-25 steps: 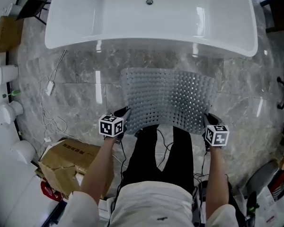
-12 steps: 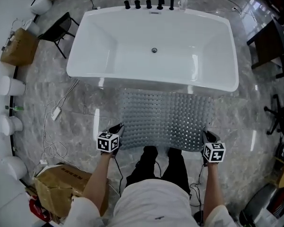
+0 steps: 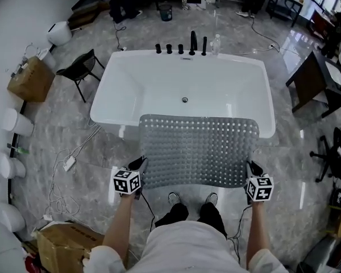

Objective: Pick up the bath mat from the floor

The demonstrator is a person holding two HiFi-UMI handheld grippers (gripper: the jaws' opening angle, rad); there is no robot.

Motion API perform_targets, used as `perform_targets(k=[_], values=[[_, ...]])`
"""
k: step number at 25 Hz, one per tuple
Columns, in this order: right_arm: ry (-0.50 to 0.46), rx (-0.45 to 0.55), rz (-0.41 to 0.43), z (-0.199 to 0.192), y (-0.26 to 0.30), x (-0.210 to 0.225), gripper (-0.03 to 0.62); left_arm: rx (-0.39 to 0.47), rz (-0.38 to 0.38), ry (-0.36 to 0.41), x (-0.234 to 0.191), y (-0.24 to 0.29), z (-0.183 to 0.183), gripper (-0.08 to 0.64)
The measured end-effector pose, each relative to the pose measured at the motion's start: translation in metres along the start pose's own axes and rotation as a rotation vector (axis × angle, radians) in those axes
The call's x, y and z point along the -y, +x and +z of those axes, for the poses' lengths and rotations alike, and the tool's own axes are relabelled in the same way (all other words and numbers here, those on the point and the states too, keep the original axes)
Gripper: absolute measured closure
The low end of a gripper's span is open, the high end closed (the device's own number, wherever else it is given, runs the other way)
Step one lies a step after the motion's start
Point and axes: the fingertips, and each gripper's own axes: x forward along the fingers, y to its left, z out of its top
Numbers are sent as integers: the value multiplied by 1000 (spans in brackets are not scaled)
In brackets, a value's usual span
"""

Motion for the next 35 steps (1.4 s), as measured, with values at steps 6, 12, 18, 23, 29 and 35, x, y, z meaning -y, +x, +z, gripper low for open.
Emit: perform_targets(k=[6, 12, 18, 23, 29, 35], values=[[-31, 139, -31, 64, -30, 3, 546, 150, -13, 55, 2, -29, 70, 495], [-51, 282, -46, 124, -61, -4, 546, 279, -32, 112, 10, -61, 129, 495], [-70, 391, -41, 184, -99, -6, 546, 349, -47, 168, 16, -93, 180, 495], [-89, 474, -47, 221, -127, -13, 546, 416, -57, 207, 19, -118, 214, 495], [-95, 551, -75, 264, -146, -17, 548, 507, -54, 244, 23, -142, 254, 495], [-112, 641, -82, 299, -170, -22, 549, 578, -39, 270, 32, -166, 283, 495]])
